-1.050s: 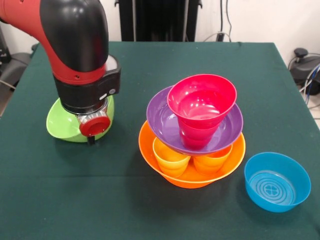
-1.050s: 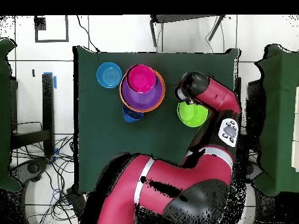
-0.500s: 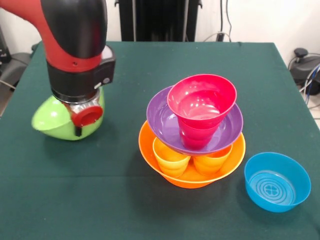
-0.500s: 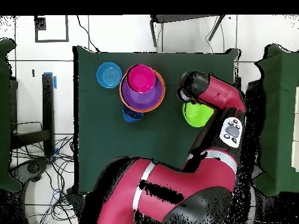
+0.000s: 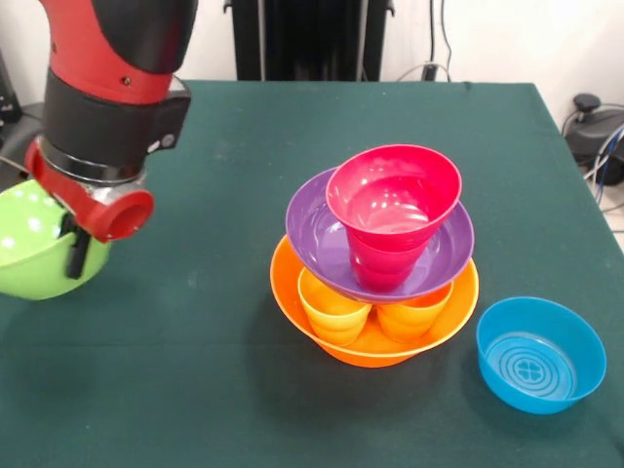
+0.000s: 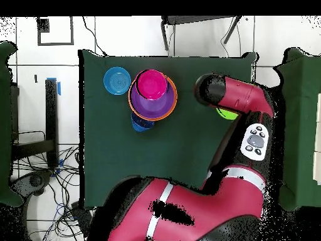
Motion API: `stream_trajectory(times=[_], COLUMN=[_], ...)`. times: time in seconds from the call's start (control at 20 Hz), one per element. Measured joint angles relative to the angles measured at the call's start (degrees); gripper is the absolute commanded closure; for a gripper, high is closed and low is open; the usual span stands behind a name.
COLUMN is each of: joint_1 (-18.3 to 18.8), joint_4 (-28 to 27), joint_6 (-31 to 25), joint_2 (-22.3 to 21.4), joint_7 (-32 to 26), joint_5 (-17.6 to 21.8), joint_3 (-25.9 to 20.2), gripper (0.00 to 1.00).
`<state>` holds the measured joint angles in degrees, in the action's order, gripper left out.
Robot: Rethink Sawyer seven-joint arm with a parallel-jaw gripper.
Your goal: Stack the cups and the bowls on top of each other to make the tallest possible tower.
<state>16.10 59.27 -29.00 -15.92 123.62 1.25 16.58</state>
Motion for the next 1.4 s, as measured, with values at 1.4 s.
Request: stream_trajectory(times=[1.4], joint_1=[-6.5], joint_4=[-6.4], joint_6=[-19.5], joint_2=[-11.9], joint_7=[-0.4], joint_5=[10.3], joint_3=[-2.0], gripper=[1.0])
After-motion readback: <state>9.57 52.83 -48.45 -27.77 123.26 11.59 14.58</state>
